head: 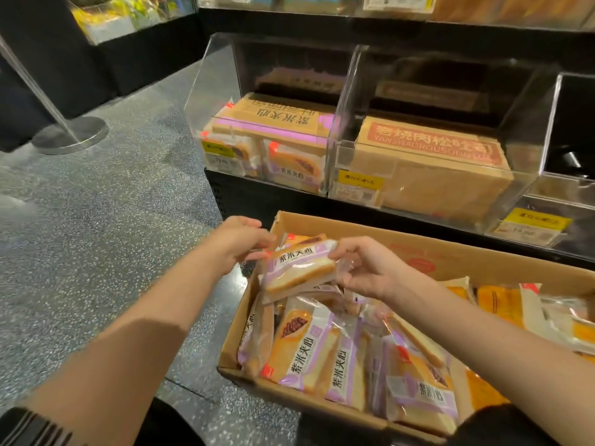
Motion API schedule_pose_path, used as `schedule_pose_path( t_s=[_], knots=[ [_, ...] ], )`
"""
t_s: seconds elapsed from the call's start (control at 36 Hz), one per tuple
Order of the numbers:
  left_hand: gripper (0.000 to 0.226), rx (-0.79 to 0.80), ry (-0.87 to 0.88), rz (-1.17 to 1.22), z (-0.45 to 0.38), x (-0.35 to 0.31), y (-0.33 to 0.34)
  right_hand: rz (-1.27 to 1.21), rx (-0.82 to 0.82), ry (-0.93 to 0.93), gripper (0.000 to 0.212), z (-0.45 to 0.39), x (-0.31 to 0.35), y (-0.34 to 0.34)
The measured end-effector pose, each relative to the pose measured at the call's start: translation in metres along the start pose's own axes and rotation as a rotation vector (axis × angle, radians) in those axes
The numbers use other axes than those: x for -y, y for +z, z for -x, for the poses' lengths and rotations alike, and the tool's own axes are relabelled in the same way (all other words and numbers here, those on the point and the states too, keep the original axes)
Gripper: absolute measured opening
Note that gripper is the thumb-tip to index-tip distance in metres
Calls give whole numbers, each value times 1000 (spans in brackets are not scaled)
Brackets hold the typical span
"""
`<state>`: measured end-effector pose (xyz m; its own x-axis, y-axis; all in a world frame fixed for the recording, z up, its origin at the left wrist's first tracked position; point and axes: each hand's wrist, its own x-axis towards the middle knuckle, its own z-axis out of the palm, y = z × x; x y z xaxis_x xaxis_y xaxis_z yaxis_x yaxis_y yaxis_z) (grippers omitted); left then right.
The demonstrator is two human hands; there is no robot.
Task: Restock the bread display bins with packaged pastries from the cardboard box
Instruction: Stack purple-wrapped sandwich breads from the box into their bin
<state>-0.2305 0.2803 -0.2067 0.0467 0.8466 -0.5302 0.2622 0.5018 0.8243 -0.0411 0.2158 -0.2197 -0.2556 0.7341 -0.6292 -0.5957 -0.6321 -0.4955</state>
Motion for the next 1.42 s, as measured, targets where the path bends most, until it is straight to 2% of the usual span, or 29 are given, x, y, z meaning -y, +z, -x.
schedule_pose_path(
  t_s=[0.08, 0.14, 0.22, 0.31, 0.42, 0.47, 0.53, 0.58, 0.67, 0.72, 0.78, 0.86, 0.92, 0.97, 1.08, 1.19, 1.25, 1.31, 1.39, 1.42],
  knots=[
    [45, -58, 60, -118, -2, 1, 4, -70, 42, -82, 35, 12, 7, 7],
    [38, 69, 10, -52, 3, -1, 4, -113, 60, -129, 39, 13, 8, 7],
    [45, 340, -110, 109, 9, -1, 3, -103, 57, -175, 48, 11, 9, 6],
    [47, 443, -78, 119, 10, 1, 1, -53, 101, -201, 53, 10, 9, 3],
    [49, 381, -14, 81, 10, 0, -3, 148, 6, -253, 45, 2, 9, -3],
    [56, 290, 5, 91, 8, 1, -2, 237, -21, -217, 32, -1, 8, -7],
    [56, 193, 25, 139, 5, 1, -3, 331, -2, -189, 28, -4, 6, -10],
    [56, 154, 58, 256, 3, -1, -3, 539, -16, -158, 28, -9, 2, -15],
    [52, 65, 101, 341, 0, -1, -6, 1193, -67, -128, 21, -14, -6, -21],
    [38, -37, 143, 284, -2, 2, -8, 1545, 5, -66, 40, -17, -15, -24],
    [38, -136, 181, 228, -5, 5, -9, 1736, 65, -33, 53, -19, -25, -23],
    [26, -200, 233, 193, -7, 9, -8, 1883, 100, -92, 49, -22, -36, -20],
    [15, -202, 256, 208, -5, 9, -6, 1930, 127, -118, 48, -22, -38, -18],
    [14, -221, 260, 214, -5, 9, -4, 1916, 150, -140, 51, -19, -36, -16],
    [20, -288, 233, 247, -6, 9, 0, 1845, 151, -217, 31, -14, -23, -15],
    [18, -310, 151, 472, -11, 4, 11, 1919, 82, -441, 37, -4, 0, -5],
    [26, -286, 97, 598, -16, 1, 18, 1926, 26, -507, 35, 2, 12, -1],
    [35, -253, 59, 710, -18, -2, 25, 1864, -41, -560, 35, 9, 26, -2],
    [13, -227, 74, 808, -16, -10, 38, 1690, -145, -648, 33, 20, 48, -9],
    [12, -221, 89, 836, -15, -13, 40, 1603, -167, -661, 30, 22, 54, -11]
  ],
)
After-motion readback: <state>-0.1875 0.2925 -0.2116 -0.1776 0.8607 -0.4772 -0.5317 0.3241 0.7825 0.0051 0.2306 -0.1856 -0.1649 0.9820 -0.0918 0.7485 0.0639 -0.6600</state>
